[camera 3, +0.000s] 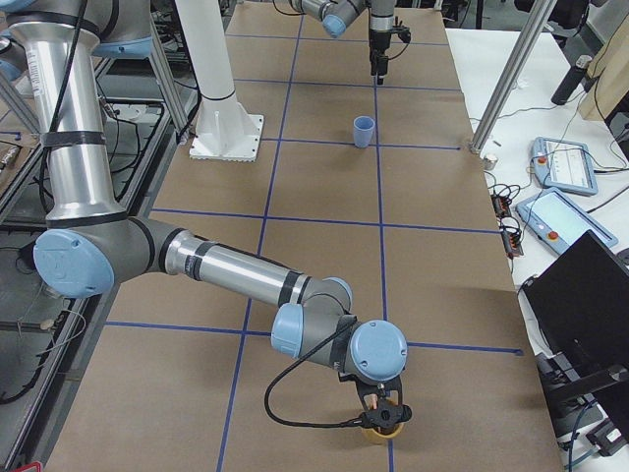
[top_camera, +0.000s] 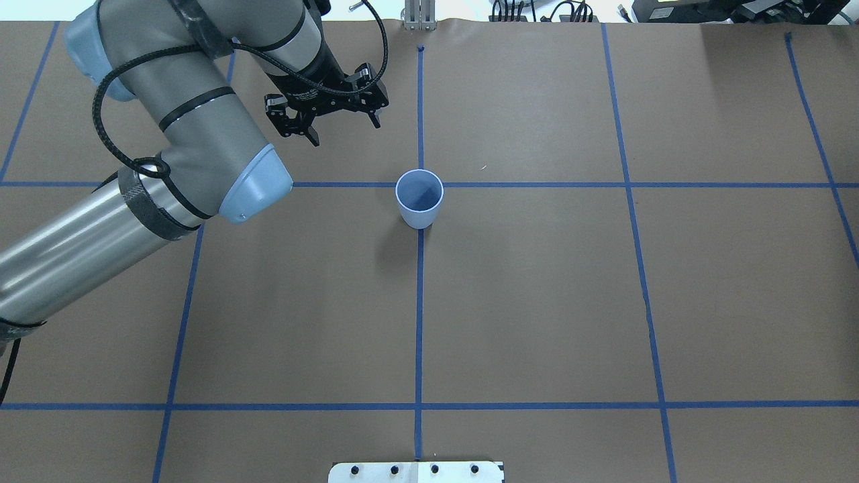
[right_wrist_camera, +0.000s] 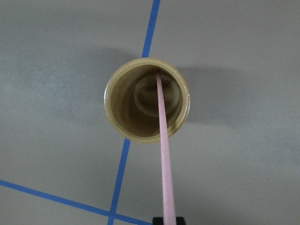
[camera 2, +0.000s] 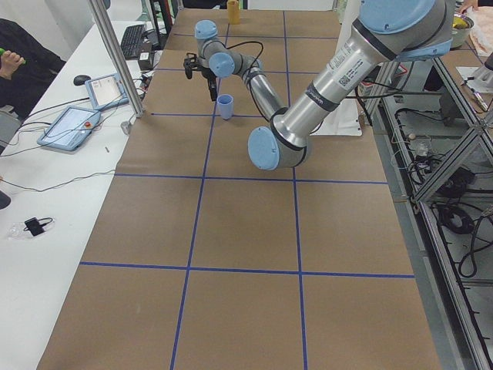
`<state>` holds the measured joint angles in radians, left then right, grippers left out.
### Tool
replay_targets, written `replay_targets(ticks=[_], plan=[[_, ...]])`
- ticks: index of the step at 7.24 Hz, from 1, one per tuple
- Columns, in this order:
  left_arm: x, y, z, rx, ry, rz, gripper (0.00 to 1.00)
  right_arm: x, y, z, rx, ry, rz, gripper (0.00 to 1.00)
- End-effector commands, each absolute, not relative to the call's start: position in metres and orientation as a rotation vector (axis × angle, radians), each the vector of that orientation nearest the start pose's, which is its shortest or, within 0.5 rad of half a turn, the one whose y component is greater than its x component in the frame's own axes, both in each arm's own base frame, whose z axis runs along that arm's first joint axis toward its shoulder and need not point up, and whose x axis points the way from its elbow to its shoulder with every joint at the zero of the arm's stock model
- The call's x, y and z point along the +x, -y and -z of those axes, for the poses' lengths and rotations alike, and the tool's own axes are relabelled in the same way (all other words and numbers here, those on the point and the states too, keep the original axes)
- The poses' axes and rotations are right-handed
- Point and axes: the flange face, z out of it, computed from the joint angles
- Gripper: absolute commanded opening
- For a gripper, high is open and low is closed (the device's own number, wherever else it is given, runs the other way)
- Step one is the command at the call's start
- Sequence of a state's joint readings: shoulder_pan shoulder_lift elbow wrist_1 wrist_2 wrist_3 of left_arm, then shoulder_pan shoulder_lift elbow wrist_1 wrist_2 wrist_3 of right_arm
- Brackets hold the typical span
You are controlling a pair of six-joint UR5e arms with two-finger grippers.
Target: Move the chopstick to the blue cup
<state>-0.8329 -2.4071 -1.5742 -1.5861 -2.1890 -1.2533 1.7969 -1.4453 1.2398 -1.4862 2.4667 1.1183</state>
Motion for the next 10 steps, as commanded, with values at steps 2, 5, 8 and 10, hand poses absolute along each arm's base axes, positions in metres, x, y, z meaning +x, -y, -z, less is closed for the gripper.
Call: replay_targets(ticks=[2,5,8,10], plan=[[0.418,0.572,-0.136,-0.039,-1.005,0.208,0.98,0.194,0.507,-0.714,-0.468,0.847,-1.316,0.0],[0.42,0.572,-0.145,-0.049,-0.996,0.211,0.98,0.201,0.531,-0.653,-0.435,0.882,-1.394,0.0],[0.422,0.574,-0.154,-0.055,-0.99,0.214,0.98,0.196,0.533,-0.589,-0.388,0.939,-1.428,0.0],[0.418,0.577,-0.155,-0.045,-0.999,0.214,0.98,0.157,0.543,-0.528,-0.359,1.013,-1.309,0.0]])
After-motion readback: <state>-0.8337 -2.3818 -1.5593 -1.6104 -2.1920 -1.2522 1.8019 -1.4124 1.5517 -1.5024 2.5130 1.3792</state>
